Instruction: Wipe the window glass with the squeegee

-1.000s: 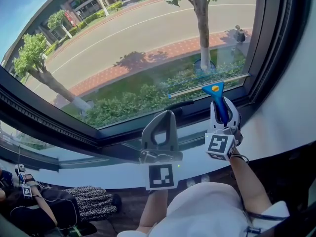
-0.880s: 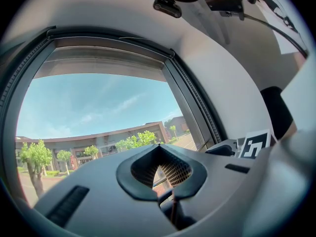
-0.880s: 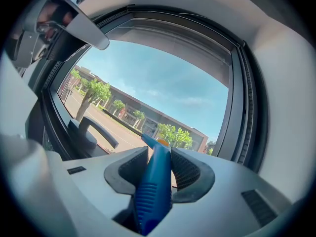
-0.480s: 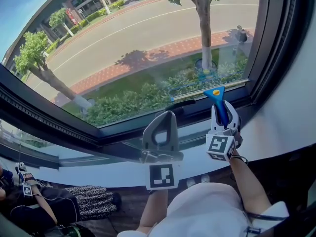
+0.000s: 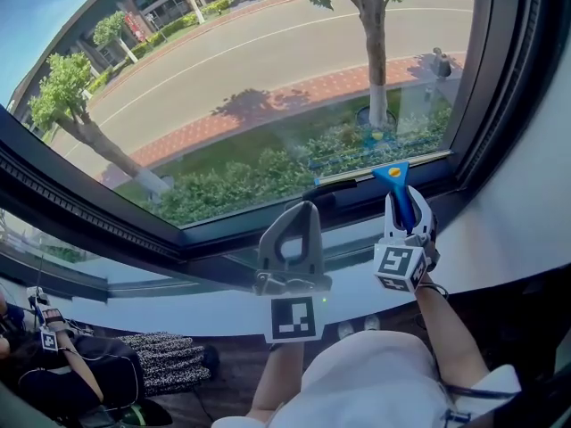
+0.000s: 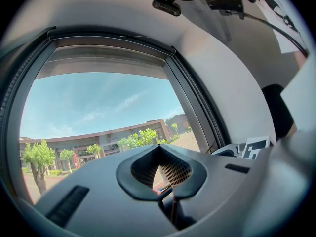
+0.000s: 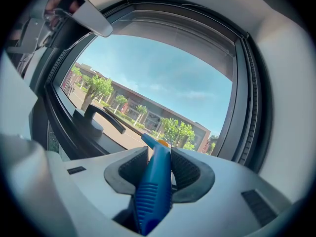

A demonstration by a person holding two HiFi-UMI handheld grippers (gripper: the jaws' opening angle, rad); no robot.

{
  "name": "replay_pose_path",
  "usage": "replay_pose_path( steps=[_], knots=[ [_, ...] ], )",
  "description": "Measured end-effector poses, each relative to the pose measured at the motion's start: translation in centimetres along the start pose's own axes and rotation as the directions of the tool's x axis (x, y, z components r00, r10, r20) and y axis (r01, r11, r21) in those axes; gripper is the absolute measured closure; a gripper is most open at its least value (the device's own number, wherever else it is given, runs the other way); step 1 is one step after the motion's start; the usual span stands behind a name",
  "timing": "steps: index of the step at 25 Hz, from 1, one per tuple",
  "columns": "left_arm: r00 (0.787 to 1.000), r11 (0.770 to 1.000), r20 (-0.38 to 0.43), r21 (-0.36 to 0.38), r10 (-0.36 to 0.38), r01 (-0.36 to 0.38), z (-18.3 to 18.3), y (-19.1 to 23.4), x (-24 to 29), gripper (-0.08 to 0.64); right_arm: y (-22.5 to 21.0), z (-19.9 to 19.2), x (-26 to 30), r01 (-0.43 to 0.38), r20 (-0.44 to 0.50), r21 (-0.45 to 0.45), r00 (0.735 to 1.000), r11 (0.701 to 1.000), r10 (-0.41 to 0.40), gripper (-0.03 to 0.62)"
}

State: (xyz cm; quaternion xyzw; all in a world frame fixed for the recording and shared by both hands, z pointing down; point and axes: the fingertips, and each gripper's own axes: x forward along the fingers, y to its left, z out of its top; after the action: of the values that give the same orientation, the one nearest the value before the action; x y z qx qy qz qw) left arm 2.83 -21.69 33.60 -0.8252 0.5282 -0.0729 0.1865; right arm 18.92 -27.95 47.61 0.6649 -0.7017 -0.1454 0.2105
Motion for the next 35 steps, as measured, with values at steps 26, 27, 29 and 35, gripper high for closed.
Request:
replay_pose_path(
  steps=[26, 27, 29, 35],
  knots=[
    [0.955, 0.953, 0.062, -0.109, 0.29, -0.283, -0.5, 3.7, -3.6, 0.558, -5.1, 9.1, -5.6, 0.07, 0.37, -0.106, 0.929, 0.992, -0.026, 0.443],
    [0.949, 0.945, 0.073, -0.139, 0.307, -0.296, -0.1, 3.8, -4.0, 0.558, -5.4, 10.1, -5.8, 0.079, 0.393, -0.119, 0.919, 0.99, -0.026, 0.443],
    [0.939, 0.933, 0.077, -0.17, 0.334, -0.318, 0.5, 3.8, -5.1, 0.558, -5.9, 12.2, -6.6, 0.088, 0.438, -0.132, 0.899, 0.987, -0.021, 0.443],
    [0.923, 0.922, 0.108, -0.165, 0.369, -0.349, 2.4, 5.3, -7.8, 0.558, -9.7, 21.7, -8.8, 0.084, 0.595, 0.144, 0.789, 0.986, -0.154, 0.443]
  ],
)
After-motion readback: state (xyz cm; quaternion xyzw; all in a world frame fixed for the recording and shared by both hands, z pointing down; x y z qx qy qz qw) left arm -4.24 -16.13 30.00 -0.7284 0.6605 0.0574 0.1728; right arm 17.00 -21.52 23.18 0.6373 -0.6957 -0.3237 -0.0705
